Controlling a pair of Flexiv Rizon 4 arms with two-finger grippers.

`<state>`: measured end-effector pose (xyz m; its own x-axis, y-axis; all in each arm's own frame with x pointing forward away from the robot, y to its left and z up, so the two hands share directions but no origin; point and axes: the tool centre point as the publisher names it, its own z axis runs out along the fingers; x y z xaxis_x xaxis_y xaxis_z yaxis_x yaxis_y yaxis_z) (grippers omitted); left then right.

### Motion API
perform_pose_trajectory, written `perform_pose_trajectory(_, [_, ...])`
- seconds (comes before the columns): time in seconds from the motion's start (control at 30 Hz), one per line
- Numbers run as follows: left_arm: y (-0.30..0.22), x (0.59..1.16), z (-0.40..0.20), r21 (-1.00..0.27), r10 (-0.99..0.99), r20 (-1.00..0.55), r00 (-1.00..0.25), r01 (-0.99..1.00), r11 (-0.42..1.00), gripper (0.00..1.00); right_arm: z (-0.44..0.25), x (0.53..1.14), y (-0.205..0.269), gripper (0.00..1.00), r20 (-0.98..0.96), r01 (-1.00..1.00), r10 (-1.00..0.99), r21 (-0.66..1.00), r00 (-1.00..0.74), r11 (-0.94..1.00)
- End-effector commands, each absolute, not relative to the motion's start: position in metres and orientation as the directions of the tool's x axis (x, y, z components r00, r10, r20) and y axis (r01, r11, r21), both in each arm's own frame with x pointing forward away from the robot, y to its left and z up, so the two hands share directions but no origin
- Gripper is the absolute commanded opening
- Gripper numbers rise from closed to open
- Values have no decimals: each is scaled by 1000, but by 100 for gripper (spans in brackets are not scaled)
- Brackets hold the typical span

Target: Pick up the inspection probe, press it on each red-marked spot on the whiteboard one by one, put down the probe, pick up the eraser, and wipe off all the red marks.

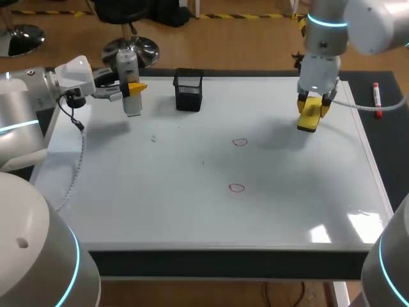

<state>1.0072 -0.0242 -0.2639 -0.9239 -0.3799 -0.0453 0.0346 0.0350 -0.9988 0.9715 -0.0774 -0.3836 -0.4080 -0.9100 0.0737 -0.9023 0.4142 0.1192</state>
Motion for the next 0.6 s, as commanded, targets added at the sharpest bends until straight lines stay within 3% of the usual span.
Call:
perform_pose_trajectory(0.03, [-25,1007,-263,-999,-382,-47,-923,36,35,0,-382,975,-80,0,74,-903,-910,112,-408,414])
perform_pose_trajectory(0.6, [-25,1007,-263,-999,-382,-47,-923,36,35,0,-377,1006,-87,0,64,-911,-916,98,-397,401])
